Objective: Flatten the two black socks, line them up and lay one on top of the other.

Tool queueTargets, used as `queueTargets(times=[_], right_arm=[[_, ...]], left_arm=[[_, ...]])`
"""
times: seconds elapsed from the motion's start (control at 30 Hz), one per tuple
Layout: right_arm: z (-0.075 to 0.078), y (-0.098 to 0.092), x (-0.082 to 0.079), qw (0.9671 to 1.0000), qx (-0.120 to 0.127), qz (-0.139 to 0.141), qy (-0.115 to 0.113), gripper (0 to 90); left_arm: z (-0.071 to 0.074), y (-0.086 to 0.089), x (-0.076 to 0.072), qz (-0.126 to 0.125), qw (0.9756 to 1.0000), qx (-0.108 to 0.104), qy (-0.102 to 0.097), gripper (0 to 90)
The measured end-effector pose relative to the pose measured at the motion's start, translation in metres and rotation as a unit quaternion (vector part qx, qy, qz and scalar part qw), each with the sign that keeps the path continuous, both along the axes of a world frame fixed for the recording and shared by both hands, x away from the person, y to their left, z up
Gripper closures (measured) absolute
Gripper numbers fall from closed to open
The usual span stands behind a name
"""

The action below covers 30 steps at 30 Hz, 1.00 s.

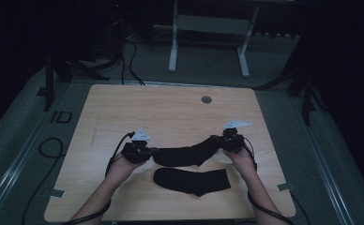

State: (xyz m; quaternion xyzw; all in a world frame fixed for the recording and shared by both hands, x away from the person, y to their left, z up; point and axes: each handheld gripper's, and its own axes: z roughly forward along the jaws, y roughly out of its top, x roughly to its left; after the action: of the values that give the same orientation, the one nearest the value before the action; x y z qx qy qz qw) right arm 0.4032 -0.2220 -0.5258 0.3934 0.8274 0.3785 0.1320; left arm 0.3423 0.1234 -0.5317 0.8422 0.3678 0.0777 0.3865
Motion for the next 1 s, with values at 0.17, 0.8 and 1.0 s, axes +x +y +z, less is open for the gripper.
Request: queueTargets(times=[0.17, 0.8, 1.0], right_arm=[[-0.019, 0.003, 0.007, 0.9989, -0.044, -0.002, 0.013, 89.5], [-0.033, -0.024, -0.023, 0.9996, -0.002, -0.018, 0.023, 83.3], [-0.034, -0.027, -0.026, 0.9996, 0.005, -0.014, 0.025, 81.1]], left_arm=[[-0.015, -0.009, 0.009, 0.000, 0.9997, 0.016, 0.016, 89.9], [-0.031, -0.008, 0.028, 0.003, 0.9998, 0.010, 0.018, 89.8], [-0.030, -0.009, 0.032, 0.007, 0.9996, 0.008, 0.025, 89.6]])
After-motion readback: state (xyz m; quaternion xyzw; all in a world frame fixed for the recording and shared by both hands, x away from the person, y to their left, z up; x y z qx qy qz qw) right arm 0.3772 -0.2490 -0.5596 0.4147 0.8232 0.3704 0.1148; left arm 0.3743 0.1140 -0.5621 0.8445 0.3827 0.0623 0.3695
